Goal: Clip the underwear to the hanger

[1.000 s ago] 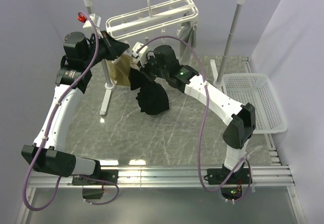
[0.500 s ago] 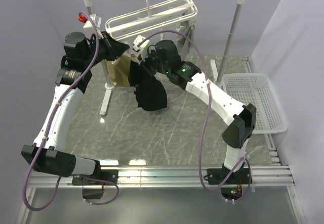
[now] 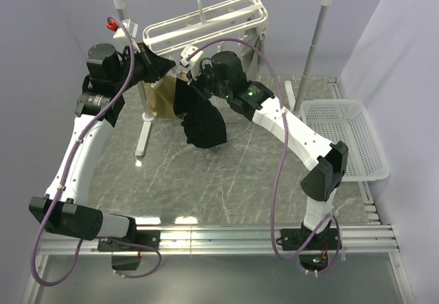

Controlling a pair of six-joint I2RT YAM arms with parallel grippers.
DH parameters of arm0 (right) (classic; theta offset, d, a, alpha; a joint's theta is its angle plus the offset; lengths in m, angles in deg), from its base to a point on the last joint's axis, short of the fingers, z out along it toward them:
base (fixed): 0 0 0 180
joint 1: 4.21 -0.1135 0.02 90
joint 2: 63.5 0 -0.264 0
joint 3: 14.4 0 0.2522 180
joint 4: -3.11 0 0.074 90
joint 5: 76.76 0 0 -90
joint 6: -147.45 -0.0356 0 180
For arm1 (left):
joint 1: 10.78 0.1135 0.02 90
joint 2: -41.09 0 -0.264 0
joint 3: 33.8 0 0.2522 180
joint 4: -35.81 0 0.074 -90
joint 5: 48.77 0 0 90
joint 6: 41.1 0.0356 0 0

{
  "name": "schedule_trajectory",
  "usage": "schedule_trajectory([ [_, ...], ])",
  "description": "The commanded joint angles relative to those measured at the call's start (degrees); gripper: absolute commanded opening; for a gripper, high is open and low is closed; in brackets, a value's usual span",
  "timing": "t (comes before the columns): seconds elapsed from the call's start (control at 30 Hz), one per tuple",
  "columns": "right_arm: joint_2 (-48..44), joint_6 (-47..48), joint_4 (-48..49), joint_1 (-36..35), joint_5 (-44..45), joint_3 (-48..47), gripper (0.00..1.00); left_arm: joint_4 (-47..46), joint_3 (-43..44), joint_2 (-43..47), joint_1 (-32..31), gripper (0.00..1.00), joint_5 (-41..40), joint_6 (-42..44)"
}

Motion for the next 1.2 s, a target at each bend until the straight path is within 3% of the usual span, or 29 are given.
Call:
schedule_trajectory([
  [0.0, -1.98, 1.38, 2.04, -0.22, 0.68, -0.76, 0.00, 0.80, 0.47, 0.23, -0.26, 0.00, 0.70, 0.68],
  [1.17, -4.80, 2.61, 4.42, -1.80, 0.24, 0.91, 0.00, 0.97, 0.55, -0.29, -0.53, 0.00, 0.96, 1.12],
])
